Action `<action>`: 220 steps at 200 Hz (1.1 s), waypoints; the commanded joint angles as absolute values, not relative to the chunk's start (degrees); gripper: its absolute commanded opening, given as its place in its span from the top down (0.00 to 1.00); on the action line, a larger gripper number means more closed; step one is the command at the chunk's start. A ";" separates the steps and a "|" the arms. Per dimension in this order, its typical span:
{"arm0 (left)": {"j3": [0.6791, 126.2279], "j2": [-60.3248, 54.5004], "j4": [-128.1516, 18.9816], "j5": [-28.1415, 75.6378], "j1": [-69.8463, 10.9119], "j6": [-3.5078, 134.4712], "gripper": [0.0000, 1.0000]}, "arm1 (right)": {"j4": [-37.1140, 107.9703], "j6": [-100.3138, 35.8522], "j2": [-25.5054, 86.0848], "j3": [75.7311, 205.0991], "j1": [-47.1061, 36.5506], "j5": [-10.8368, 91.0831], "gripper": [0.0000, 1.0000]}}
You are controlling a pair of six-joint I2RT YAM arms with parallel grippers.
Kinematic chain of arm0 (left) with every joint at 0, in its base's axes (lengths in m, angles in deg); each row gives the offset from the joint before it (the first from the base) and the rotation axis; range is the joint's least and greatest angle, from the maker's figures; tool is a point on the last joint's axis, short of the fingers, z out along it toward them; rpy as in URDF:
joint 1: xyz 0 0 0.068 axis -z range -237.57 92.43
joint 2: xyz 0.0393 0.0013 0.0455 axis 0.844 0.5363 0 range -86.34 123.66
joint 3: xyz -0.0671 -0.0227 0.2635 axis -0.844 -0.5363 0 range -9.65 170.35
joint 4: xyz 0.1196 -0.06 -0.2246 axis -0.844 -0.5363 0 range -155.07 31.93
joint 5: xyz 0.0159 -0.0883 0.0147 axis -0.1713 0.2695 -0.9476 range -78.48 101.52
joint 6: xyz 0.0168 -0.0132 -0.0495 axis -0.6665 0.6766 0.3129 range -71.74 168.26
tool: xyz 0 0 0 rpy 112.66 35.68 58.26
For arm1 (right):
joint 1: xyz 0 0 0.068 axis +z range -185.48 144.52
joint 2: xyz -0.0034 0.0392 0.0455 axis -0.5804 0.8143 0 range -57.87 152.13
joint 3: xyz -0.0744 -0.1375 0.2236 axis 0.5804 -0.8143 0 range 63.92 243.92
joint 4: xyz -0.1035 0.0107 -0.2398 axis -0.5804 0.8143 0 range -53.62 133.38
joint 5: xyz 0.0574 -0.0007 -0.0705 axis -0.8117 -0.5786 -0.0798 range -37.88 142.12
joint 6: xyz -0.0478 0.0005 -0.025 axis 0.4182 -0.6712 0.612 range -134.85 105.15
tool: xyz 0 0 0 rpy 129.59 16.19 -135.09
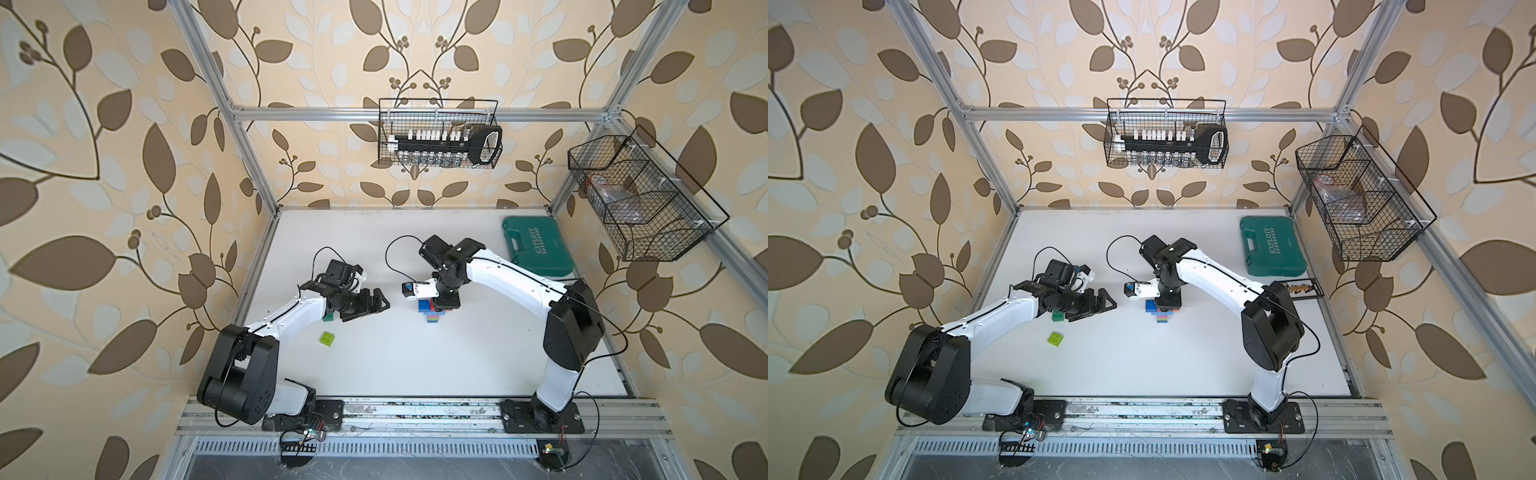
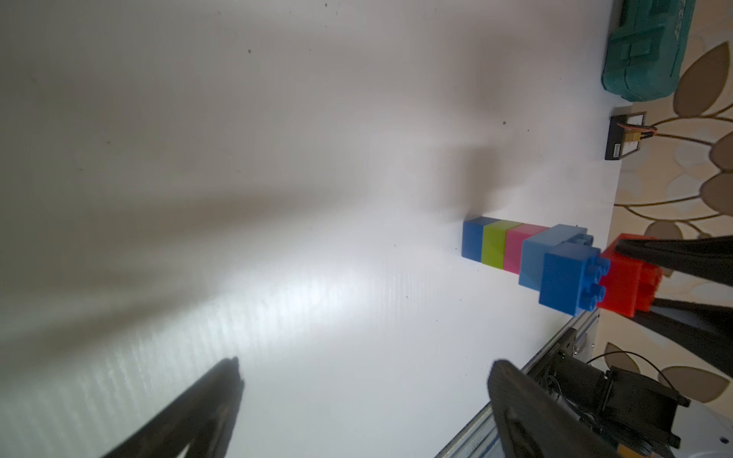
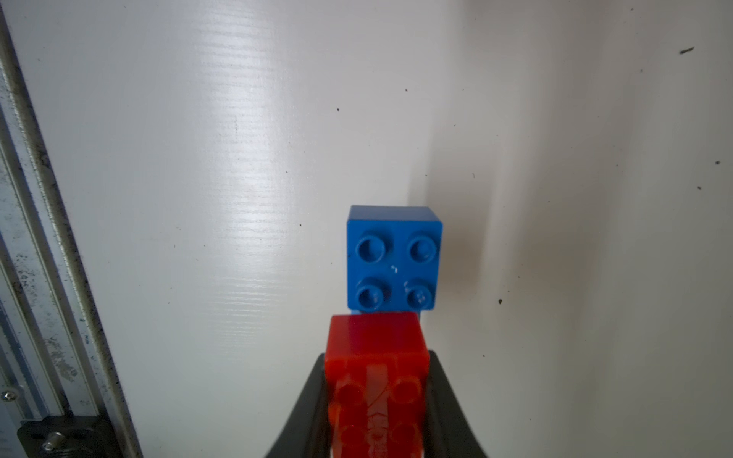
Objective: Assemble a spoon with lego
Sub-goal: Assemble the lego brick with the lego brick.
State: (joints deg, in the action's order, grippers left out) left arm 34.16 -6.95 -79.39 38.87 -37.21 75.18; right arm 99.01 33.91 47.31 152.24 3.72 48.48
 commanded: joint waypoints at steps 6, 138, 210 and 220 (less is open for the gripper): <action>33.59 -7.87 -79.04 38.85 -36.82 74.28 0.01 | 100.38 32.79 48.65 153.99 3.63 48.18 1.00; 33.24 -8.03 -79.24 38.50 -36.83 74.03 0.01 | 100.65 31.83 50.74 154.65 3.72 48.57 1.00; 33.17 -8.38 -79.69 38.15 -36.83 73.92 0.01 | 99.69 30.88 52.55 153.54 3.81 49.23 1.00; 32.98 -8.56 -79.67 38.06 -36.83 73.92 0.01 | 99.57 30.86 52.84 153.32 3.81 49.08 1.00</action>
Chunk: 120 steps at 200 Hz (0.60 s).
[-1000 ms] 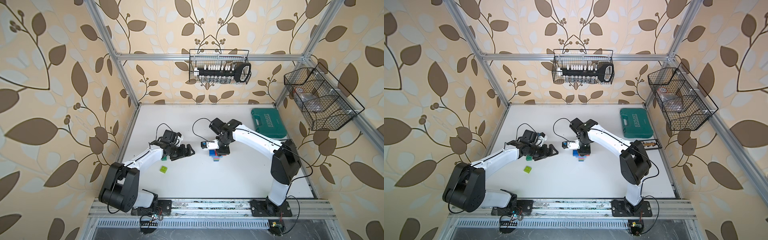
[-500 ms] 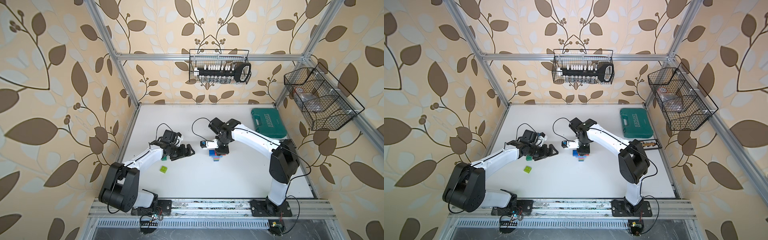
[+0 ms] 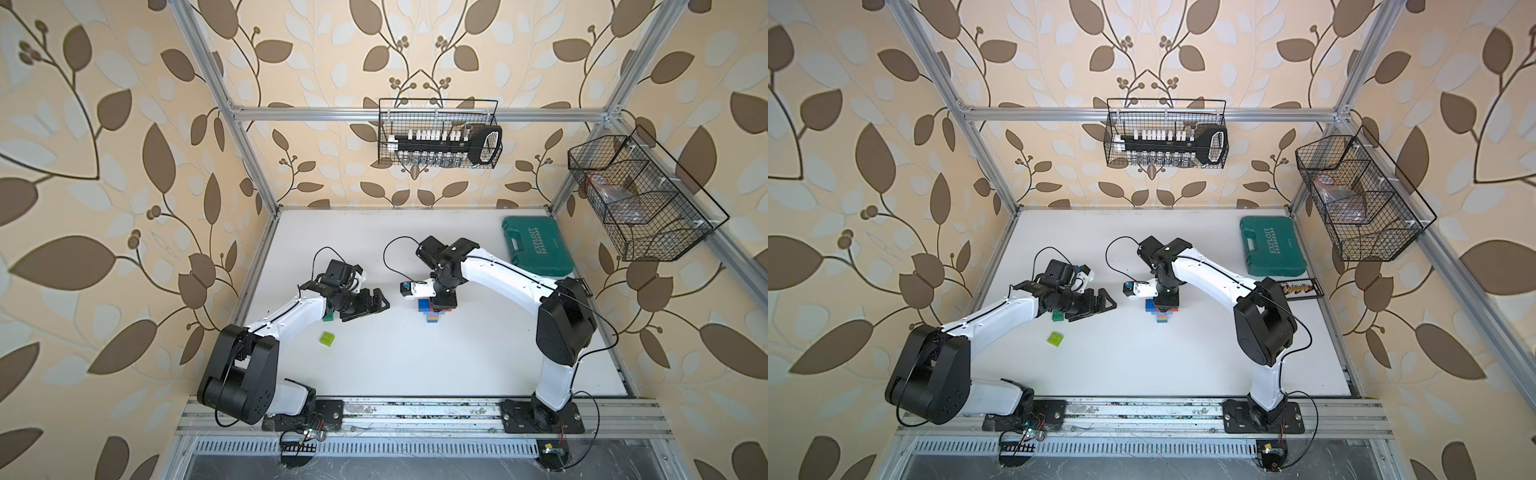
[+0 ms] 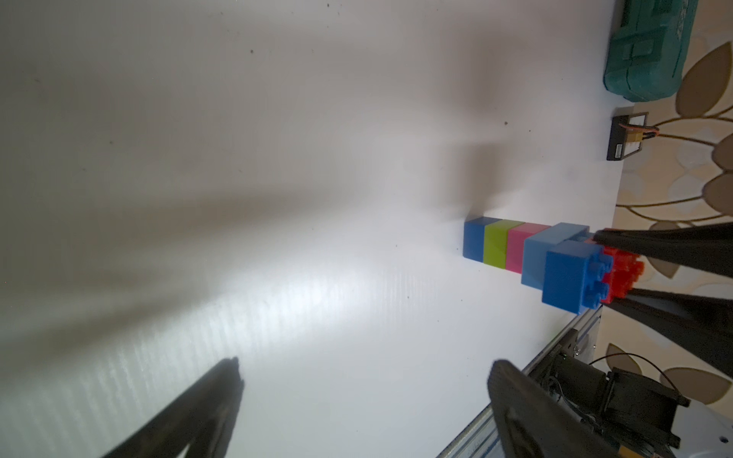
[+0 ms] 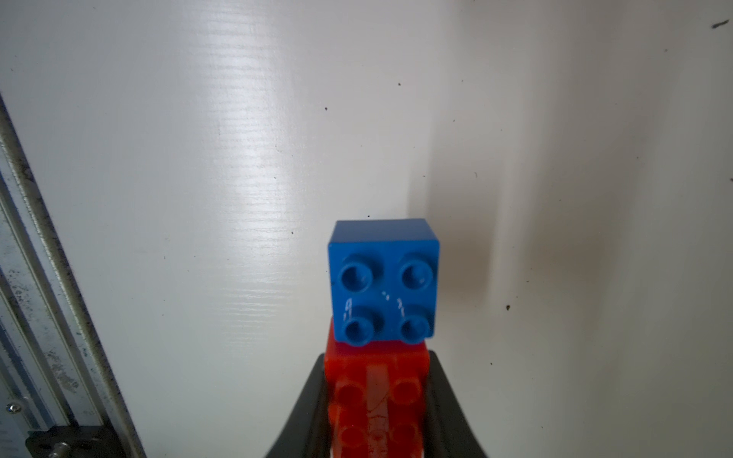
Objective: Assemble a spoon with lego
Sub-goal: Assemble the lego brick with the lego brick.
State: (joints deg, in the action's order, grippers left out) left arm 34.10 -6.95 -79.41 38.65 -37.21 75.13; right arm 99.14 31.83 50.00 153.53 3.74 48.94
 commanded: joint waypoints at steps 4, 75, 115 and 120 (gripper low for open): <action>32.93 -8.57 -79.64 38.04 -36.82 73.77 0.01 | 99.49 30.88 52.87 153.21 3.81 49.20 1.00; 32.98 -7.93 -79.28 38.24 -36.85 73.82 0.01 | 99.73 30.68 51.10 153.91 4.77 51.28 1.00; 33.16 -7.84 -79.33 38.33 -36.82 73.98 0.01 | 101.04 30.33 50.14 154.30 4.84 51.12 1.00; 33.15 -7.77 -79.28 38.33 -36.82 73.96 0.01 | 101.07 30.14 50.02 154.28 4.86 51.07 1.00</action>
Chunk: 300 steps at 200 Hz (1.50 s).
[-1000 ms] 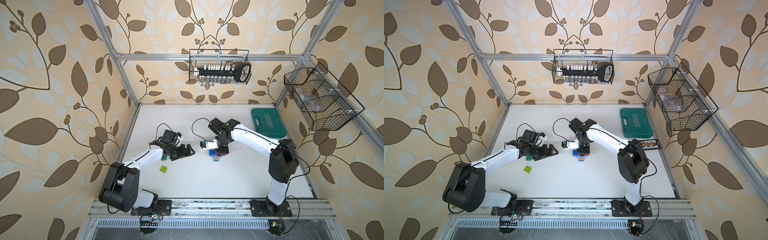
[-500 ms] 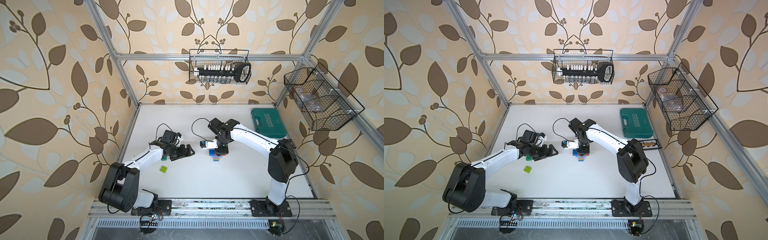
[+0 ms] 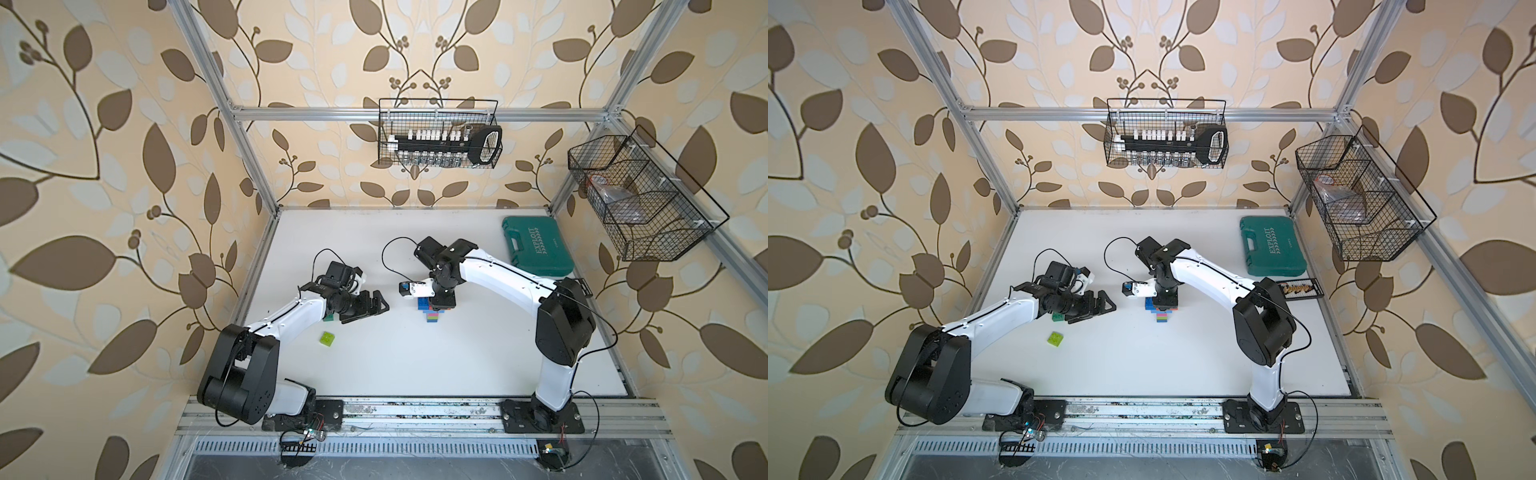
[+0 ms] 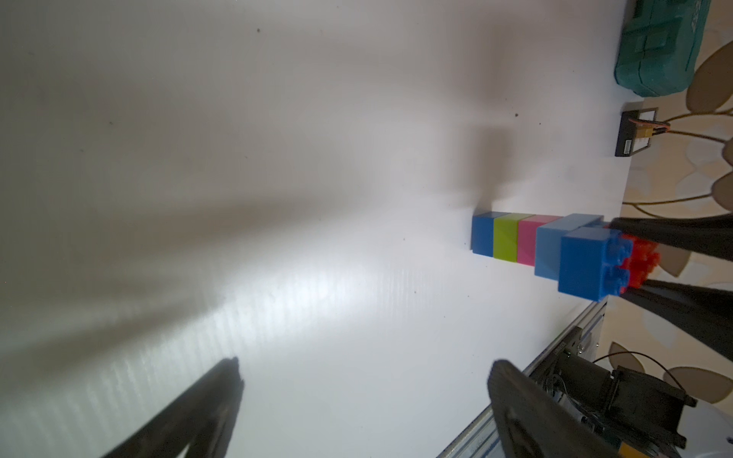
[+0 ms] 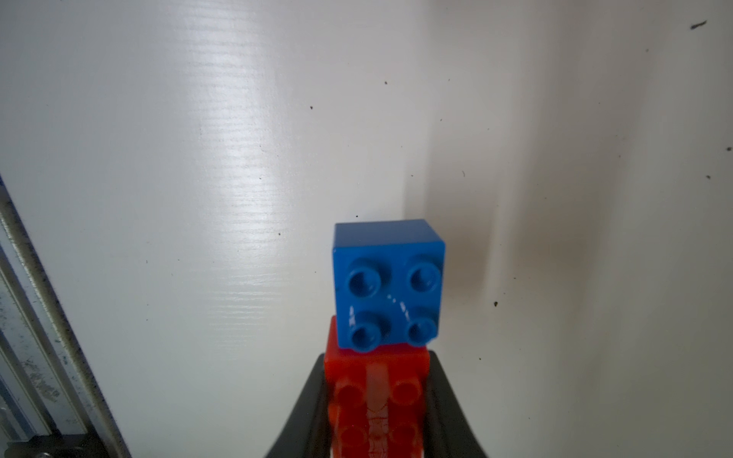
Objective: Assemble a spoon with lego
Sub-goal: Assemble the lego brick with the lego brick.
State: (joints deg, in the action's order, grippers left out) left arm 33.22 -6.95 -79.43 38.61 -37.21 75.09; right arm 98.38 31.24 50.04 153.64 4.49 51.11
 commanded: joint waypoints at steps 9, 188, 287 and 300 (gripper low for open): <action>33.15 -7.81 -79.33 38.33 -36.82 73.95 0.01 | 101.23 29.94 50.03 154.38 4.86 50.94 1.00; 33.86 -7.27 -80.02 38.24 -36.82 73.88 0.01 | 97.24 26.82 49.11 148.30 4.85 49.38 1.00; 33.39 -8.47 -81.13 37.42 -36.83 73.41 0.01 | 96.37 26.65 52.60 146.68 4.34 47.78 1.00; 33.33 -8.56 -81.19 37.29 -36.82 73.40 0.01 | 97.12 26.44 51.98 147.65 4.33 48.19 1.00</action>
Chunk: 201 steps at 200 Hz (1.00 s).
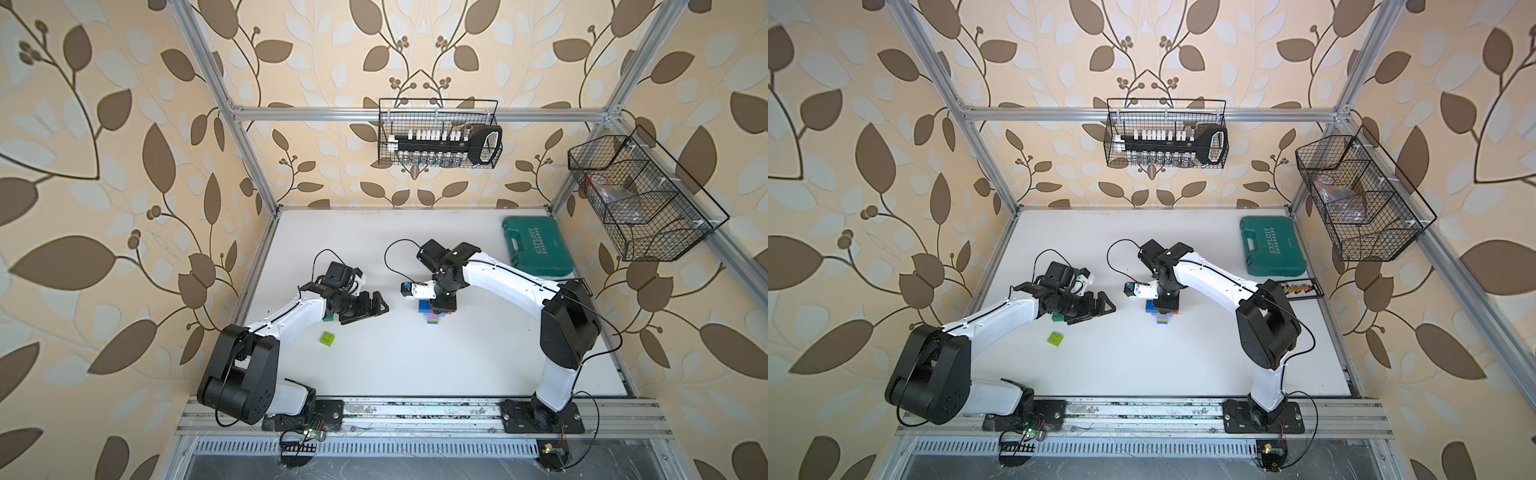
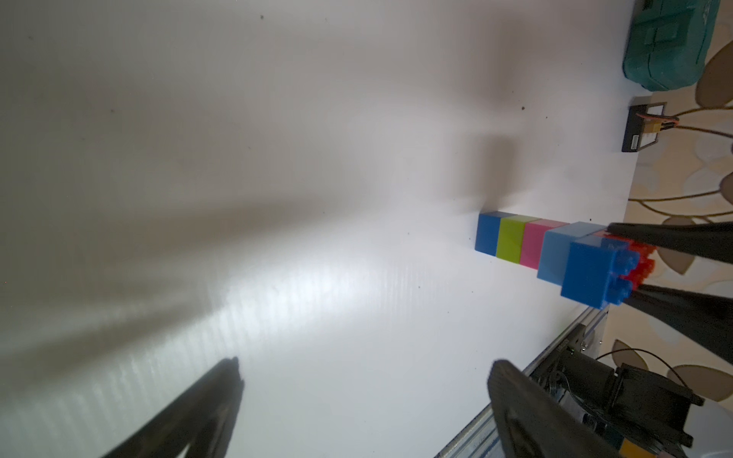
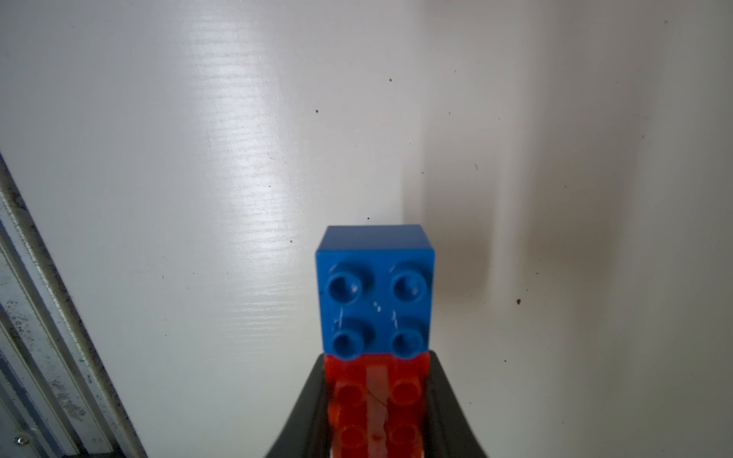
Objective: Assemble a spoon with lego
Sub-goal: Assemble the lego brick with the lego brick.
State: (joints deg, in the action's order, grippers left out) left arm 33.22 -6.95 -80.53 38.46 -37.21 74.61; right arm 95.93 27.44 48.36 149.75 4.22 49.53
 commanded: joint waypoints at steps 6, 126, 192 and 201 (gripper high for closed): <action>33.41 -8.58 -81.21 37.28 -36.82 73.37 0.01 | 97.49 26.21 51.55 148.16 4.42 48.24 1.00; 35.31 -8.92 -83.52 36.42 -36.82 72.75 0.01 | 97.24 24.69 46.63 154.38 4.81 51.92 0.25; 47.20 -11.08 -95.03 40.72 -58.30 68.32 0.01 | 95.15 13.77 40.10 161.07 6.69 55.50 0.15; 50.33 -10.13 -96.86 41.71 -62.90 67.87 0.01 | 94.88 10.63 39.81 161.43 7.96 55.60 0.14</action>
